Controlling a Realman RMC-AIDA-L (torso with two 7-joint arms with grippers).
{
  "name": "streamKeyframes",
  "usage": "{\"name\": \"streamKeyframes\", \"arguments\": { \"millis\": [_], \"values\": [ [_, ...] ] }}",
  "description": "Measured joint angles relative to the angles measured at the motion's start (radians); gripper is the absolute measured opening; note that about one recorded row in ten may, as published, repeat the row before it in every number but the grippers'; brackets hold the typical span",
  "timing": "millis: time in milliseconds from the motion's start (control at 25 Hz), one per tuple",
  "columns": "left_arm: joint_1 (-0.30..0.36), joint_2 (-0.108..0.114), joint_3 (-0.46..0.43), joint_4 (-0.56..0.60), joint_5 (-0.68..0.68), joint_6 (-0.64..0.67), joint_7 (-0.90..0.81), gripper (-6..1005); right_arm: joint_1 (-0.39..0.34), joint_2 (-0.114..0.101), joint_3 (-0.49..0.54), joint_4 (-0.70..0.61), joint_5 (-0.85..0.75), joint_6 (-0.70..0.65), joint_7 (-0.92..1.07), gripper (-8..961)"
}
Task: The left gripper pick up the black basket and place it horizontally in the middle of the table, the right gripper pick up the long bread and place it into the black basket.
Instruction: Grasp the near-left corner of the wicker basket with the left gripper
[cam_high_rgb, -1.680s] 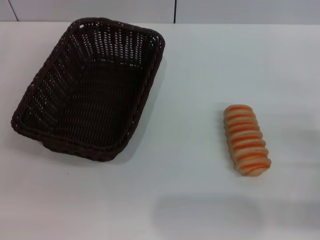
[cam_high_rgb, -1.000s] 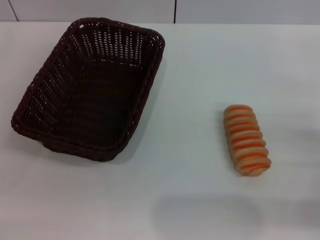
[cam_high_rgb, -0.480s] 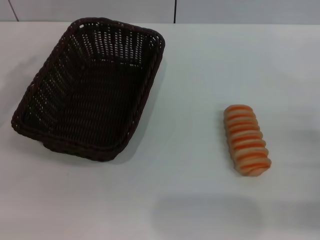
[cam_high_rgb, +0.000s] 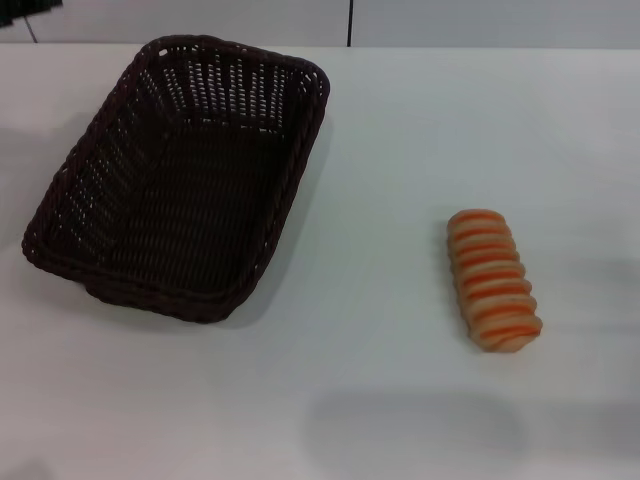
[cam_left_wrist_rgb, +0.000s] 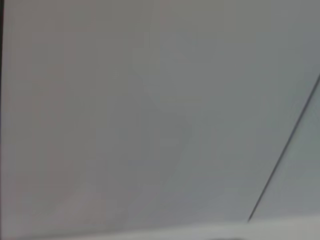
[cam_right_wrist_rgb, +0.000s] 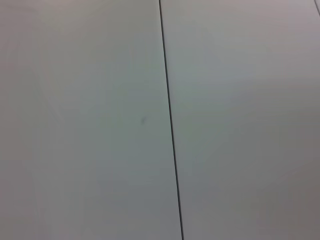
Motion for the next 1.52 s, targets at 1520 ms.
{"name": "streamKeyframes", "arguments": {
  "millis": [1520],
  "values": [
    [-0.170,-0.001,0.236,0.155,0.533,-0.007,-0.209,590,0.012,-0.001,0.010,0.003,0.002,0.009,-0.007,698]
  ]
}}
